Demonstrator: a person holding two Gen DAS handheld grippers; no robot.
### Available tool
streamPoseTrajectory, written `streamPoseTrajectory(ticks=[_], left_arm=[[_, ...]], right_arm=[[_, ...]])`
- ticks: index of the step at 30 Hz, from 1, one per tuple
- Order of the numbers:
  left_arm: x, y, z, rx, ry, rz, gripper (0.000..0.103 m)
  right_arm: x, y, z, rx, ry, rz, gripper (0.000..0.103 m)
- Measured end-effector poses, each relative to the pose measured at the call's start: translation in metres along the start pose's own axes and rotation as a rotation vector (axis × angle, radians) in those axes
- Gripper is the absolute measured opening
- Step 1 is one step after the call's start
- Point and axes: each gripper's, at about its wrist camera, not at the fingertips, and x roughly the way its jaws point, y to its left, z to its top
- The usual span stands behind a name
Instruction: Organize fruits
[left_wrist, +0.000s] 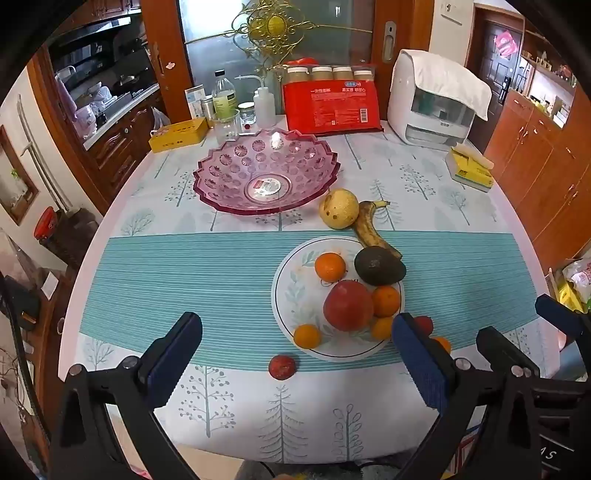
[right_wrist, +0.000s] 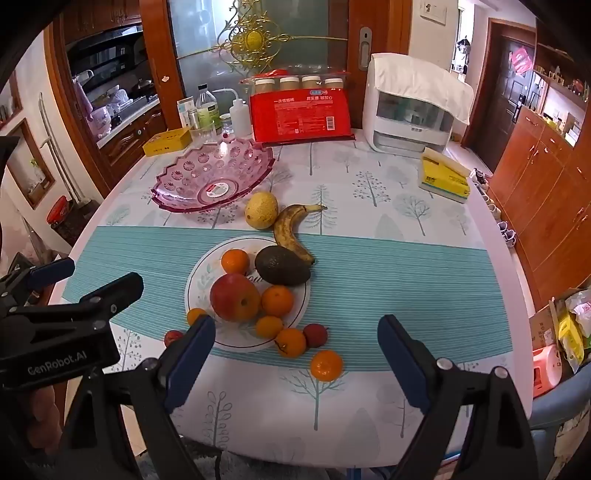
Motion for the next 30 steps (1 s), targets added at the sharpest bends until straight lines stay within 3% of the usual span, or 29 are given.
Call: streamPoseTrajectory(ticks=[14,30], left_arm=[[-0.002,0.003,-0.003,-0.004,0.031,0.001,0.102],[-0.013,0.002,-0.012,-0.016,0.012,0.009,0.101]], right_arm=[[0.003,0.005,-0.007,-0.002,0.011,-0.002,0.090],[-0.010,0.002,-0.008,-0.018,-0.007,0.021,0.090]])
